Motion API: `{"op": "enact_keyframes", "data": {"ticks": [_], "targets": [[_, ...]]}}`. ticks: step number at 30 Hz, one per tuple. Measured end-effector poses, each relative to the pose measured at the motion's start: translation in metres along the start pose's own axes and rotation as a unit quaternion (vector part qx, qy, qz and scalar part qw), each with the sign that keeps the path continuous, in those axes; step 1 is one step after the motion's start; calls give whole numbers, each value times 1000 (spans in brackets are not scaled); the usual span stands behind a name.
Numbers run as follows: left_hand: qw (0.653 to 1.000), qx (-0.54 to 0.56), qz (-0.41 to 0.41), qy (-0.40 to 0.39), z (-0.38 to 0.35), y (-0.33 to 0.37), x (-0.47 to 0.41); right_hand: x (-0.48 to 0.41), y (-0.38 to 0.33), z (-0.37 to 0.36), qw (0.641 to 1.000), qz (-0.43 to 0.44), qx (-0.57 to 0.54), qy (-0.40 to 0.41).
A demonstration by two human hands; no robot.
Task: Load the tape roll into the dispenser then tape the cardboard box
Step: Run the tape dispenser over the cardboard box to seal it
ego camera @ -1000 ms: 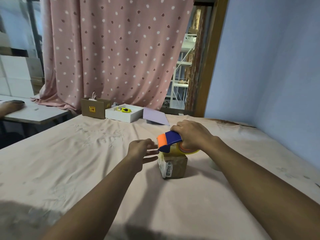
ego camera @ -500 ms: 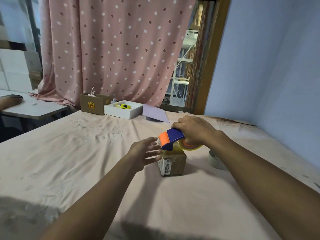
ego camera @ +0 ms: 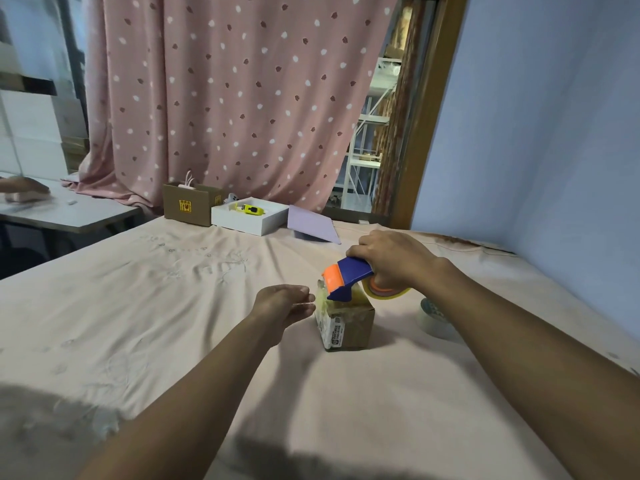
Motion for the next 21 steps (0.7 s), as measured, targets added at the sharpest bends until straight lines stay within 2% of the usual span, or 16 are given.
{"op": "enact_keyframes", "data": {"ticks": [14, 21], "targets": [[996, 86, 5, 24, -10, -41, -15, 1, 7, -21, 998, -22, -54, 8], [991, 32, -27, 128, -25, -53, -24, 7, 11, -30, 996, -39, -83, 22]]}}
Point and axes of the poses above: each hand's wrist, its own x-axis away from the middle knuckle, its own z-axis out of the back of the hand, y = z × x, the point moved 4 cm from there along -x, towards the middle knuckle, and after that the axes turned 12 degrees about z, right-handed, at the moved point
